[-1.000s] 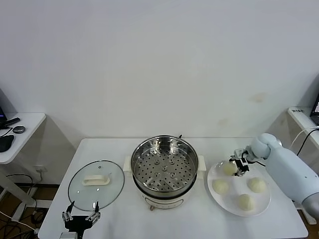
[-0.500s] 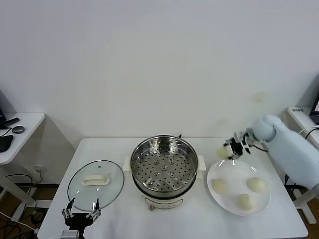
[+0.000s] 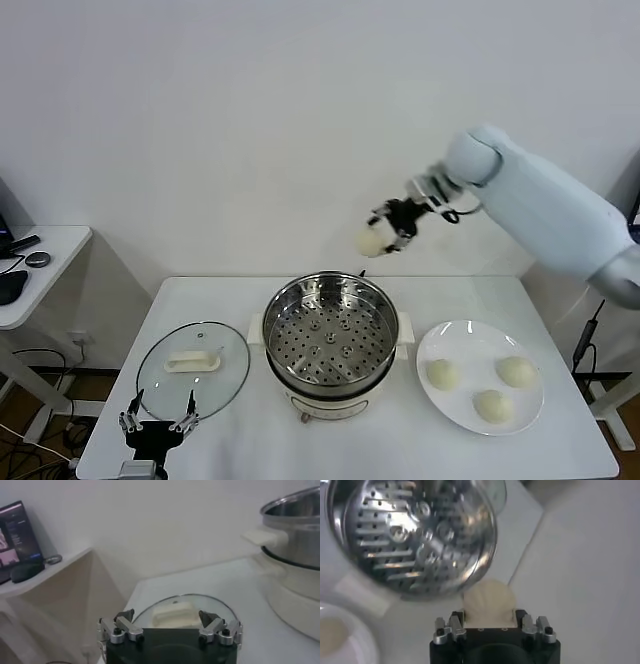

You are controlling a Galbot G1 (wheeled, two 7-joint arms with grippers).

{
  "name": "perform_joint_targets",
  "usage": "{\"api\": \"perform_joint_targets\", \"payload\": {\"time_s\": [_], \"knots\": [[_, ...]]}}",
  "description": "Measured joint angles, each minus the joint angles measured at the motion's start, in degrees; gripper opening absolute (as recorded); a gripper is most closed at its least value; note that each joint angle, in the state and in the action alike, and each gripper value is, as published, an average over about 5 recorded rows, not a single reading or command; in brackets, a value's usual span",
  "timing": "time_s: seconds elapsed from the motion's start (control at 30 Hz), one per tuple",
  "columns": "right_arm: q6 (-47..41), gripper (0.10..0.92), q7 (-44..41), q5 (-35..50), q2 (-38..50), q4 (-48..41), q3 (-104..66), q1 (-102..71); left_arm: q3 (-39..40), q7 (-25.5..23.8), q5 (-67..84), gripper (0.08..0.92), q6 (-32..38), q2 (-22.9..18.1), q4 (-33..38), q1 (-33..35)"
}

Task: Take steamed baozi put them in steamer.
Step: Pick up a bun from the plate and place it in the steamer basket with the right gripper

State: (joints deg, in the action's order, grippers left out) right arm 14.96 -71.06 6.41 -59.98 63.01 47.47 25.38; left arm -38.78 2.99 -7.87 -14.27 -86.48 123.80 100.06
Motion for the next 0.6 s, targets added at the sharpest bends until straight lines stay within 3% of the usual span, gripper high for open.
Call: {"api": "perform_joint_targets", "payload": {"time_s": [0.27,0.6], "knots": [[11.7,0.597,1.2,2.8,-5.6,-1.3,6.6,2.8,-0.2,0.2,-0.2,0.823,0.3,-0.2,0.8,-0.2],[23.9,0.602,1.8,-8.5,-8.4,-1.3,9.0,1.1,-0.1,0.2,-0.3,0.823,0.4,-1.1,1.7,-0.3]]}}
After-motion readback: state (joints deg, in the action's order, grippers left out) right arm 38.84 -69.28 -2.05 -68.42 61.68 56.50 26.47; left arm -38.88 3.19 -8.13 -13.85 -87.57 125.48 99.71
